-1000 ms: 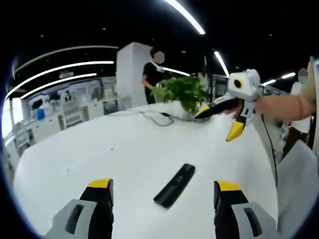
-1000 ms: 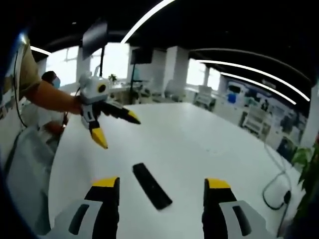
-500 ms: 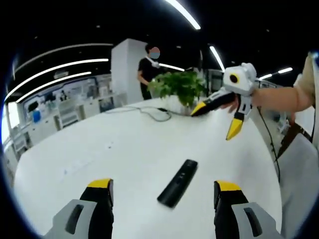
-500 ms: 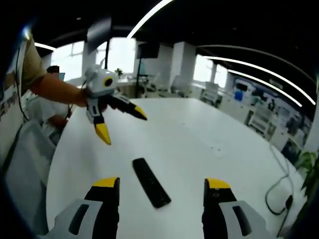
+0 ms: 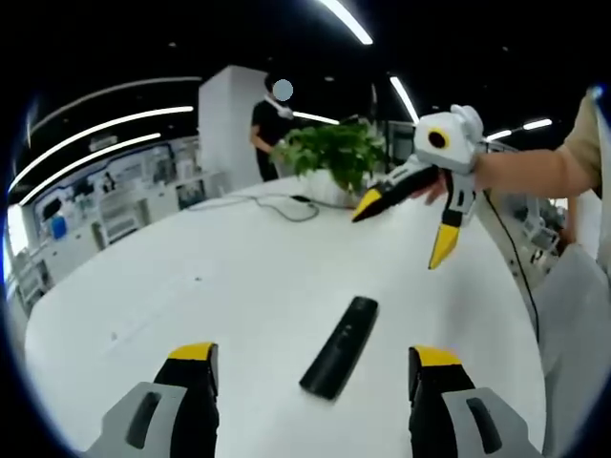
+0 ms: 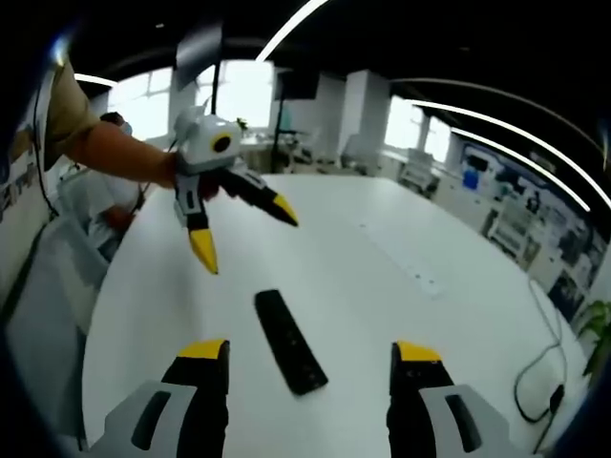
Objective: Press the specified remote control buttons in sequence, fully releasing each button before pressing the next.
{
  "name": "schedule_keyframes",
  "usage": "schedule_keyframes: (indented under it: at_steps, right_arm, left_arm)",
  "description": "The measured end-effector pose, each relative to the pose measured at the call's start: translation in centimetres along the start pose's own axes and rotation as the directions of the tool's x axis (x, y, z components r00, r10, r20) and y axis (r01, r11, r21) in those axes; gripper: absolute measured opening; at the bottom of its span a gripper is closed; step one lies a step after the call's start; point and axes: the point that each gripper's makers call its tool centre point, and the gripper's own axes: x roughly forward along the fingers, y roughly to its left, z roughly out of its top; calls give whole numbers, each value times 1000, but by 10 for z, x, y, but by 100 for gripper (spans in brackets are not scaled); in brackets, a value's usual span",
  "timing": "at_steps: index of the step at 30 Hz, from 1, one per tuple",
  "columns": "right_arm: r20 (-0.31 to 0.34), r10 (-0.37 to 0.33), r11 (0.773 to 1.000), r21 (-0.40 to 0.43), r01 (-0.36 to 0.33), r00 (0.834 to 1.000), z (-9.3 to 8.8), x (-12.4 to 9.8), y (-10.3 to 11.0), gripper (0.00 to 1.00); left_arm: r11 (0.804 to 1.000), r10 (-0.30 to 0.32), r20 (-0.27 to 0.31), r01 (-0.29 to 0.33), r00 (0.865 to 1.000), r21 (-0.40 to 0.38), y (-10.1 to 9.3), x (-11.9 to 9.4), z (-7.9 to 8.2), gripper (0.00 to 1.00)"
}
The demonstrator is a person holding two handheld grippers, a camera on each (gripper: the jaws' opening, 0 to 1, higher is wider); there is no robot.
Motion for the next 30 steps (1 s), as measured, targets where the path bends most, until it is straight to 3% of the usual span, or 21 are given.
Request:
schedule_keyframes:
  at_steps: [18,25,30]
  right_arm:
    - [-91,87,995,-31,-90,992,-15,29,5,64]
    - [-122,117,991,-43,-123,986,-20,41,5,62]
    - [-152,139,988,-50,-148,979,-26,47,7,60]
  left_arm:
    - [995,-83,-103,89,991,52,-1,22,-19,79]
    - [989,-114,-154,126,981,72,-3,32,-27,76]
    - [986,-121,-175,139,977,89,-10,34,-25,75]
